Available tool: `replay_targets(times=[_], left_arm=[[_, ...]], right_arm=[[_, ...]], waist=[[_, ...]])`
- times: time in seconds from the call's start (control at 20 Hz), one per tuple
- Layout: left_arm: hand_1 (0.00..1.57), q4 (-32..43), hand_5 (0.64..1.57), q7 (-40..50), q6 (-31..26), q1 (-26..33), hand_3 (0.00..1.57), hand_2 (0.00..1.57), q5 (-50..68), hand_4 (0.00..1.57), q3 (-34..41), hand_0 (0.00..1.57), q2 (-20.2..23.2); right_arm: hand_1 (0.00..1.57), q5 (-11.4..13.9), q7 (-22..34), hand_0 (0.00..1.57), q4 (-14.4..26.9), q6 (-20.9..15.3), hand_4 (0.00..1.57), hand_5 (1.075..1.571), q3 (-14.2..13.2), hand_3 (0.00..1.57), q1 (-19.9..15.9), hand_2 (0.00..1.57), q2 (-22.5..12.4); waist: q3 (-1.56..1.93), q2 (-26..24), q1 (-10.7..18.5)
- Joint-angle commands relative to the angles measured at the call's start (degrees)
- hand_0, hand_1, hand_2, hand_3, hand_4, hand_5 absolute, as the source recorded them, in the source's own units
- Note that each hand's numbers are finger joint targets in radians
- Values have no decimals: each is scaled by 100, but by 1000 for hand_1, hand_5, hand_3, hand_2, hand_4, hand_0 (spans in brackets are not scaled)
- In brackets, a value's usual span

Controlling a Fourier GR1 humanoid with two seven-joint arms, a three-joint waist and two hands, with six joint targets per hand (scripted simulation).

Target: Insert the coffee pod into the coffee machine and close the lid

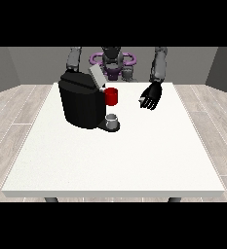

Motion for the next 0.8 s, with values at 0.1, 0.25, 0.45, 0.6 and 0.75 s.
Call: replay_targets(times=[0.1, 0.25, 0.45, 0.6, 0.75], left_arm=[[789, 533, 1571, -43, -208, -396, 845, 960, -433, 392, -52, 789, 76], [792, 618, 1571, -114, -341, -191, 866, 979, -580, 399, -109, 792, -166], [1124, 611, 1571, -157, -313, -435, 1089, 1198, -704, 394, -24, 1124, -311], [1277, 568, 1571, -309, -446, -317, 1244, 1311, -503, 496, 77, 1277, -408], [1433, 570, 1571, -816, -595, -507, 1352, 1423, -43, 489, 455, 1433, -295]], right_arm=[[0, 1, -335, 0, 308, -235, 0, 1571, 42, 0, -1, 0, 113], [0, -209, -119, 0, 489, 43, 0, 1571, -271, 0, -29, 0, -55], [0, -160, -403, 0, 869, -92, 0, 1571, -312, 0, -12, 0, 30], [0, 231, -186, 0, 823, -377, 0, 1571, -165, 0, 300, 0, -70], [0, 206, 20, 0, 678, -254, 0, 1571, -157, 0, 202, 0, -165]], waist=[[-6, 99, -22], [-6, -315, 161], [-5, -299, 224], [-6, -572, 239], [-7, -558, 199]])
